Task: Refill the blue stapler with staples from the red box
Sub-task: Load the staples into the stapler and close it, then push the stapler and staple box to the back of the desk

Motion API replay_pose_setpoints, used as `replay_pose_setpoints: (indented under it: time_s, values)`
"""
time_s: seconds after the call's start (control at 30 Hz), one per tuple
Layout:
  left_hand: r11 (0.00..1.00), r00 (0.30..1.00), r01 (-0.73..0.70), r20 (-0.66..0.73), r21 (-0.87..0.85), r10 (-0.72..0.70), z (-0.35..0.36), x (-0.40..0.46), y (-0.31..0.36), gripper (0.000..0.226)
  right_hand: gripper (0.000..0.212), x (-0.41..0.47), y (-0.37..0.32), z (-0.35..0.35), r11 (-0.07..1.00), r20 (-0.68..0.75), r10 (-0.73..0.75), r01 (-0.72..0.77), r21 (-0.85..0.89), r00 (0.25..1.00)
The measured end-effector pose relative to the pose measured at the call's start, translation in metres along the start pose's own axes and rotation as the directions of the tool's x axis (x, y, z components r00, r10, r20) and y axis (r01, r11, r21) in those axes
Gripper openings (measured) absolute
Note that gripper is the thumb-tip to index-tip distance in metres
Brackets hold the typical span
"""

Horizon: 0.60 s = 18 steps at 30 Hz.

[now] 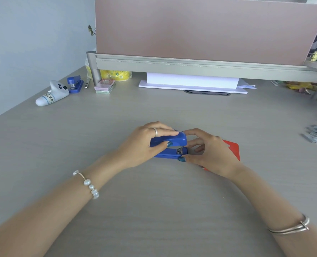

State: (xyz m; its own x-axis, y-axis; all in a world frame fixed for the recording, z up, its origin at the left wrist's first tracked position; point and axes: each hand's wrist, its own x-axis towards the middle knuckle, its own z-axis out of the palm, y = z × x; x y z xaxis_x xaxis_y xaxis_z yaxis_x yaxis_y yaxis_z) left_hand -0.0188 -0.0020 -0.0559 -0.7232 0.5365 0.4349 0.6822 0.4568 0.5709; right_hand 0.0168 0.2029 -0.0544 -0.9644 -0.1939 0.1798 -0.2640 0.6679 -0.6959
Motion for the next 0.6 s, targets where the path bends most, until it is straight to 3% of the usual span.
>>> replay_pose_setpoints:
  time_s: [0.37, 0.6]
  values:
    - [0.991, 0.996, -0.039, 0.081, 0.129, 0.028, 0.0033, 0.0001, -0.0018, 0.033, 0.056, -0.0004, 0.0016, 0.0017, 1.000, -0.021, 0.004, -0.004, 0.005, 1.000]
    - [0.999, 0.999, 0.031, 0.008, 0.040, -0.031, 0.0006, -0.0045, 0.0017, 0.035, 0.056, -0.0043, 0.0019, -0.0056, 0.995, -0.108, -0.081, 0.087, 0.051, 0.991]
